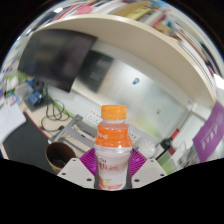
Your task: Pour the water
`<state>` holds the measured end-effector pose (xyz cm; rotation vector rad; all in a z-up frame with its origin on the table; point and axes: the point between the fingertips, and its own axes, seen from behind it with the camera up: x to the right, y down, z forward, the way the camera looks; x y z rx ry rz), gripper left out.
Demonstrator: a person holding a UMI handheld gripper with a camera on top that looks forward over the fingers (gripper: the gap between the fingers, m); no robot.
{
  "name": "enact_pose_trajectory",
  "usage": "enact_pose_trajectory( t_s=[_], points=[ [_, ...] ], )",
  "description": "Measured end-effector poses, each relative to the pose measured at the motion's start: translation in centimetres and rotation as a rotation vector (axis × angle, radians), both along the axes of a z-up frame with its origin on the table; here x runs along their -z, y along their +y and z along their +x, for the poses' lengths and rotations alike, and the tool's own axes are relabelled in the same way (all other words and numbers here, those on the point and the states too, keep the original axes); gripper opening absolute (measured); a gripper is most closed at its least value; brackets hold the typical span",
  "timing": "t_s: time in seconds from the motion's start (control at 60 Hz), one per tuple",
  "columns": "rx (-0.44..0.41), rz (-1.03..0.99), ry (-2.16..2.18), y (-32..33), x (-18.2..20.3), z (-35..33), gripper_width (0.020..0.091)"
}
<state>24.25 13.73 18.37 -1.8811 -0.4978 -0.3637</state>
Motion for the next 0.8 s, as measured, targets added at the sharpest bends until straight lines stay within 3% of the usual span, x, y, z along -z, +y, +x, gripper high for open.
enact_pose_trajectory(
  t_s=[0.133,0.6,0.617,0.633,0.8],
  points=[
    [0.13,0.038,0.374,0.2,2.2,0.7,0.0368],
    [0.113,0.084,0.476,2.0,9.2,1.5,0.0367],
    [0.115,0.081,0.478,1.9,9.5,1.5,0.034],
    [0.112,0.088,0.478,2.0,9.3,1.6,0.0376],
    [0.119,0.137,0.477,1.2,9.4,2.0,0.0408]
  ],
)
